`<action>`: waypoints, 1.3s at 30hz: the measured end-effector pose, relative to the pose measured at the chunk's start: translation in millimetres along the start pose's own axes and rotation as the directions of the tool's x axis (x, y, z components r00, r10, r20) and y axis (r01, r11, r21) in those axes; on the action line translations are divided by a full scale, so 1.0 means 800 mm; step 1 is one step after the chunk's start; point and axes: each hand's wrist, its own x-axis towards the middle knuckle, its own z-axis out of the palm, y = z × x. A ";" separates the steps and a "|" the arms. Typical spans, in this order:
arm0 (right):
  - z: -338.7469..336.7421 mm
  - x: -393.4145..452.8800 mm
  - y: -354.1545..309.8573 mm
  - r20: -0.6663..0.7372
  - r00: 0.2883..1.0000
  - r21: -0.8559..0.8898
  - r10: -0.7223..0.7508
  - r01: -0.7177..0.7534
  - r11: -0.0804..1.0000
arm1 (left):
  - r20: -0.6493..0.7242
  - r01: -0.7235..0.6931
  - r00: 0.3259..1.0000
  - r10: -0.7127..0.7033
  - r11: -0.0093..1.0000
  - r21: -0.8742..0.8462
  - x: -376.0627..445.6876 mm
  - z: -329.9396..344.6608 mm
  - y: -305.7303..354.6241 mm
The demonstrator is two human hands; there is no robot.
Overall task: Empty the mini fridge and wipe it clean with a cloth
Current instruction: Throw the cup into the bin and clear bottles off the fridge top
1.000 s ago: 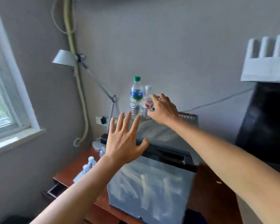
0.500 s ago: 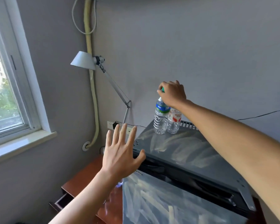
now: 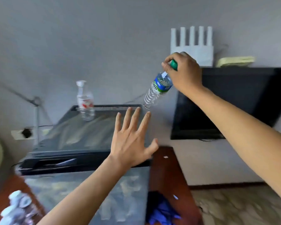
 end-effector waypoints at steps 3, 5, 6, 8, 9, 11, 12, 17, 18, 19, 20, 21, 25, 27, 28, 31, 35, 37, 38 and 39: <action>-0.076 -0.077 0.113 -0.008 0.982 -0.166 0.191 -0.190 0.968 | 0.022 -0.121 0.992 0.123 0.990 -0.066 0.013 0.035 0.098; -0.117 -0.142 0.181 0.003 0.946 -0.261 0.325 -0.313 0.913 | 0.036 -0.186 0.981 0.191 0.977 -0.107 0.012 0.055 0.159; -0.138 -0.180 0.215 0.019 0.916 -0.309 0.402 -0.377 0.873 | 0.042 -0.225 0.972 0.233 0.965 -0.135 0.010 0.067 0.192; -0.173 -0.258 0.272 0.069 0.837 -0.402 0.543 -0.474 0.783 | 0.063 -0.297 0.948 0.313 0.937 -0.182 -0.002 0.095 0.251; -0.189 -0.299 0.298 0.096 0.789 -0.450 0.607 -0.509 0.734 | 0.078 -0.320 0.936 0.342 0.924 -0.210 -0.012 0.112 0.280; -0.211 -0.379 0.338 0.143 0.686 -0.528 0.713 -0.557 0.641 | 0.136 -0.345 0.913 0.384 0.906 -0.245 -0.036 0.144 0.330; -0.220 -0.419 0.354 0.160 0.637 -0.557 0.754 -0.573 0.602 | 0.177 -0.357 0.897 0.406 0.899 -0.255 -0.049 0.162 0.355; -0.253 -0.582 0.407 0.234 0.401 -0.651 0.886 -0.612 0.449 | 0.344 -0.383 0.816 0.464 0.881 -0.279 -0.110 0.228 0.448; -0.258 -0.604 0.416 0.241 0.375 -0.668 0.895 -0.605 0.433 | 0.366 -0.386 0.805 0.467 0.881 -0.274 -0.117 0.237 0.458; -0.262 -0.625 0.425 0.252 0.359 -0.682 0.899 -0.594 0.428 | 0.389 -0.385 0.795 0.464 0.883 -0.267 -0.124 0.244 0.466; -0.265 -0.641 0.431 0.262 0.354 -0.692 0.898 -0.579 0.431 | 0.407 -0.382 0.790 0.460 0.887 -0.260 -0.128 0.251 0.469; -0.266 -0.655 0.437 0.275 0.353 -0.699 0.894 -0.565 0.438 | 0.422 -0.378 0.785 0.454 0.890 -0.255 -0.132 0.257 0.472; -0.269 -0.687 0.448 0.328 0.355 -0.724 0.875 -0.501 0.474 | 0.446 -0.359 0.784 0.431 0.902 -0.241 -0.143 0.273 0.479; -0.268 -0.698 0.451 0.364 0.340 -0.762 0.867 -0.427 0.487 | 0.457 -0.342 0.787 0.415 0.909 -0.237 -0.146 0.276 0.480; -0.268 -0.705 0.453 0.375 0.329 -0.774 0.867 -0.404 0.488 | 0.461 -0.333 0.789 0.407 0.913 -0.236 -0.147 0.278 0.479; -0.268 -0.726 0.460 0.377 0.282 -0.804 0.882 -0.373 0.463 | 0.474 -0.314 0.792 0.385 0.922 -0.226 -0.151 0.281 0.475; -0.274 -0.738 0.468 0.401 0.202 -0.823 0.894 -0.348 0.448 | 0.484 -0.297 0.797 0.361 0.932 -0.205 -0.154 0.281 0.468; -0.275 -0.739 0.471 0.399 0.174 -0.826 0.900 -0.359 0.435 | 0.484 -0.289 0.801 0.352 0.936 -0.202 -0.155 0.281 0.464; -0.275 -0.737 0.470 0.397 0.167 -0.825 0.903 -0.365 0.430 | 0.482 -0.286 0.804 0.348 0.937 -0.200 -0.154 0.280 0.461; -0.273 -0.735 0.470 0.394 0.164 -0.825 0.904 -0.370 0.427 | 0.478 -0.285 0.807 0.346 0.938 -0.198 -0.153 0.278 0.458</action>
